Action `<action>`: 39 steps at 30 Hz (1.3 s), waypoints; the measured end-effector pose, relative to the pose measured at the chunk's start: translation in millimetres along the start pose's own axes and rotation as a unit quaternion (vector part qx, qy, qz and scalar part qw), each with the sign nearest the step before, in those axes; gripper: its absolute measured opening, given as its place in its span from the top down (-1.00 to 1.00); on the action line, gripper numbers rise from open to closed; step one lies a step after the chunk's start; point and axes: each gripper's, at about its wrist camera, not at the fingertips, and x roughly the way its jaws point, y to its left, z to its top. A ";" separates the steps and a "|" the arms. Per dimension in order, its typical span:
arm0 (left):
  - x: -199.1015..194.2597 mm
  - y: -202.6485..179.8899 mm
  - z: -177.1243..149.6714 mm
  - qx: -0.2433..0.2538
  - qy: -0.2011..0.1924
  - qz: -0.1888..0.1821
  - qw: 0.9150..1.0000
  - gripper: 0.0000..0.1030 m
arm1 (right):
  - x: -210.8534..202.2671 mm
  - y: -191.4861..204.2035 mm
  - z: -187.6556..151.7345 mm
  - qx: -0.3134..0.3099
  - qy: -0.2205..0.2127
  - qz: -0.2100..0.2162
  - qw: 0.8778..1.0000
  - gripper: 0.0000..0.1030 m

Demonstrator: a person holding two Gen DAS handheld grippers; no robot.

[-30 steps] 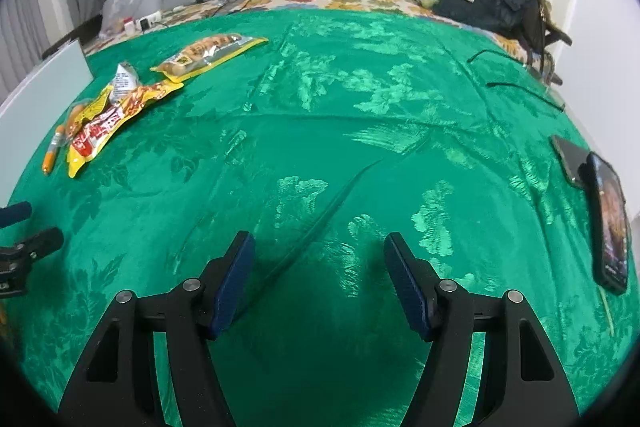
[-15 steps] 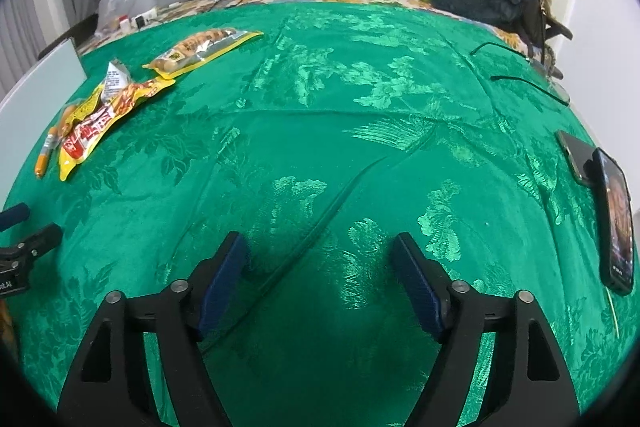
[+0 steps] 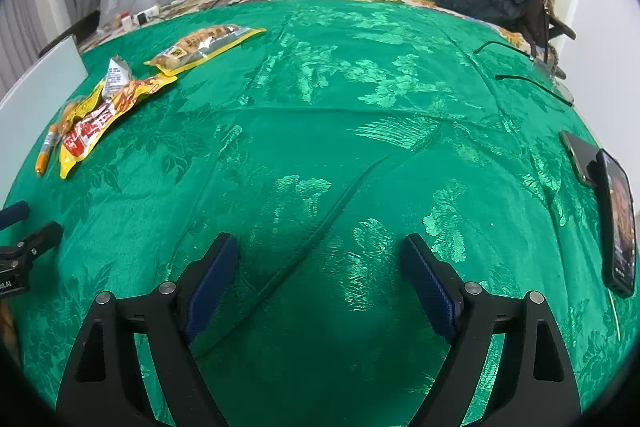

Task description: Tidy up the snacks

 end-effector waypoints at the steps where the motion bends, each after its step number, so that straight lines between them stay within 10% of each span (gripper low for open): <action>1: 0.0 0.0 0.0 0.000 0.000 0.000 1.000 -1.00 | 0.0 0.0 0.0 0.000 0.000 0.000 1.000 -0.69; 17: -1.8 2.5 0.3 -0.002 0.003 -0.010 1.000 -0.99 | 1.7 1.4 0.7 -0.003 0.001 0.003 1.000 -0.75; 21: -14.1 29.9 -0.4 -0.065 -0.001 -0.044 0.997 -0.99 | 1.7 1.3 0.6 -0.003 0.001 0.003 1.000 -0.75; 27: -18.5 84.4 31.7 -0.162 -0.019 0.003 0.987 -0.95 | 1.6 1.3 0.5 -0.002 0.001 0.003 1.000 -0.77; 32: 11.6 91.1 64.2 -0.135 0.014 0.036 0.990 -0.53 | 1.5 1.2 0.6 -0.002 0.001 0.003 1.000 -0.78; 37: 35.9 88.2 73.5 -0.107 0.042 0.038 0.993 0.53 | 1.5 1.2 0.6 -0.002 0.001 0.003 1.000 -0.78; 39: 33.4 88.3 69.6 -0.102 0.033 0.042 0.993 0.66 | 1.5 1.2 0.6 -0.002 0.001 0.004 1.000 -0.78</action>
